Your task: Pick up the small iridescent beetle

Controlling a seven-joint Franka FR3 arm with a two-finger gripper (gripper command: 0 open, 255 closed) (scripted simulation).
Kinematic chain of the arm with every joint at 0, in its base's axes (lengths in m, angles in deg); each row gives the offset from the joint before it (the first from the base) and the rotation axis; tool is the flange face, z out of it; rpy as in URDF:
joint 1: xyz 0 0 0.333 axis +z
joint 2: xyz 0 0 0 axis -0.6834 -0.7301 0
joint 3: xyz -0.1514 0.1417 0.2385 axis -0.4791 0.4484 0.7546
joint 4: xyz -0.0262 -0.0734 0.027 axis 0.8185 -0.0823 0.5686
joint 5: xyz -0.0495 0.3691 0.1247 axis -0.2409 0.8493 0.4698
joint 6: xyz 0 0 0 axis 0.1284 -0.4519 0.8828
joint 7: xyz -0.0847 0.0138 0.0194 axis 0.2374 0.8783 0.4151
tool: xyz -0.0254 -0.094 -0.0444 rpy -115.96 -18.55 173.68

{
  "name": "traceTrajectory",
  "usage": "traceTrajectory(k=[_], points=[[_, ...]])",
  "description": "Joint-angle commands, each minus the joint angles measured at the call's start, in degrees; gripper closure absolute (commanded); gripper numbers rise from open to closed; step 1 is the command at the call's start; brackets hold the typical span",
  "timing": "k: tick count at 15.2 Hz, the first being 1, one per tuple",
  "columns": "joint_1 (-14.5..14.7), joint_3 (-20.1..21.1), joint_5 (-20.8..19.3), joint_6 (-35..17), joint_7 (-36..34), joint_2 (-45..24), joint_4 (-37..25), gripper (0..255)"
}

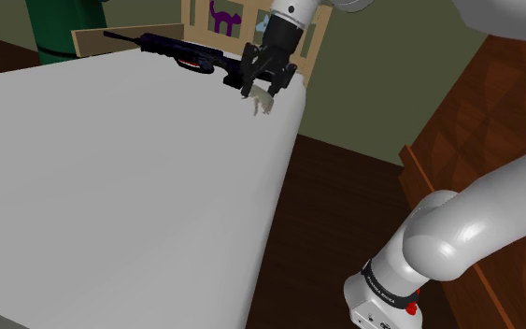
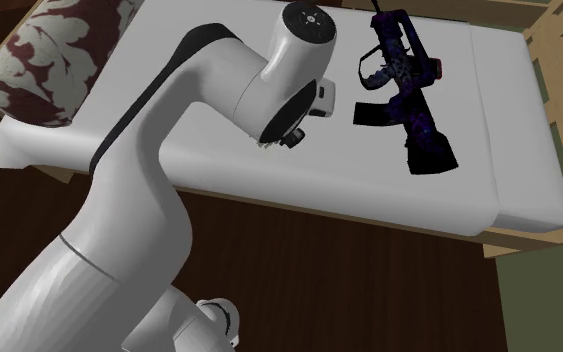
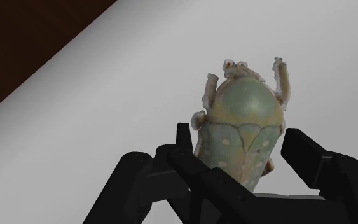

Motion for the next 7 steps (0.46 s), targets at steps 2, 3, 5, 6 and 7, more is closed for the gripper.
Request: traceTrajectory(k=[2, 3, 5, 6, 7], points=[[0.0, -0.1, -0.2, 2.4, -0.5, -0.3, -2.7, 255], [-0.1, -0.1, -0.2, 3.1, -0.7, -0.4, -3.6, 255], [-0.1, -0.2, -0.3, 4.6, -1.1, -0.8, -5.5, 255], [-0.1, -0.2, -0.3, 4.7, -1.1, -0.8, -5.7, 255], [-0.1, -0.2, -0.3, 4.7, -1.1, -0.8, -5.7, 255]])
